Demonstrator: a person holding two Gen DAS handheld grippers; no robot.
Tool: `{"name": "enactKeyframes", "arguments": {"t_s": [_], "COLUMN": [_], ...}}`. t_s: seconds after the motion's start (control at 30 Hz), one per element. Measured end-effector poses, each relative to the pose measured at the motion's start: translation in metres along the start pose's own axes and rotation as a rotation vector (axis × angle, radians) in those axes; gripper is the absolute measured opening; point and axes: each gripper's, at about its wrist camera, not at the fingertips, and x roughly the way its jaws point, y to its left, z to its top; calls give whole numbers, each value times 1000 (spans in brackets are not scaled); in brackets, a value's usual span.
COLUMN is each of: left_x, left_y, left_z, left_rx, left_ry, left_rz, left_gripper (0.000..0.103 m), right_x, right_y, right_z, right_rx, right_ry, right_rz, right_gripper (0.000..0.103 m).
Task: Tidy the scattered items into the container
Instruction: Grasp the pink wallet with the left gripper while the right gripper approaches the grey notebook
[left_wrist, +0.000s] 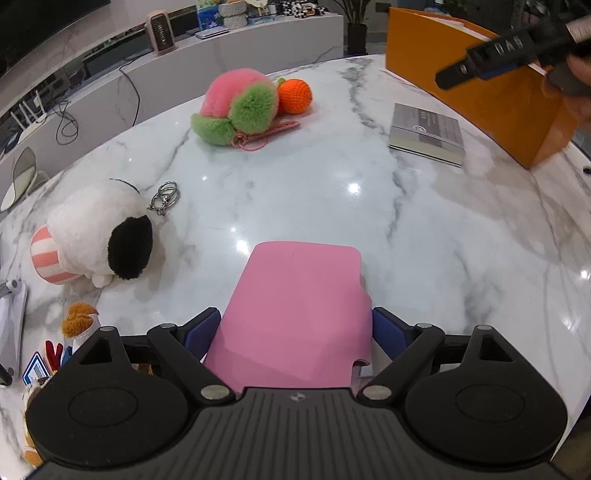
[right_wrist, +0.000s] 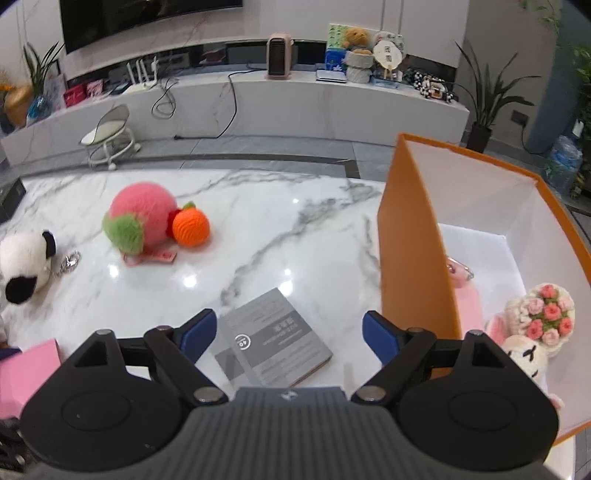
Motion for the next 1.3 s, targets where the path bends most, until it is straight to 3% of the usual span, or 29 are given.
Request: {"name": "enactKeyframes", "arguments": {"t_s": [0.2,0.4,0.5,0.87,1.07,1.3], "left_x": [5,9,18,36,39,42], "left_y": [15,19,21,28,38,35], "left_z": [9,27,35,39,37,39], "left_rx": [-84,-138,-167,-199,-212,-196], "left_ry": [-32,-115,-131,-98,-89,-92], "left_rz": [0,7,6,14,38,57], "left_gripper": [100,98,98,98,98,99], "right_x": [7,13,21,63,80,83], "right_y": [8,19,21,19,4,8], "right_z": [-5,-8,-10,-21,-21,-18], "right_rx": [-73,-152,-174,-208,-115,-84], "right_ry": [-22,-53,-30,85,102,122], "right_rz": [12,50,68,80,130,116], "right_gripper": [93,93,94,97,102,103]}}
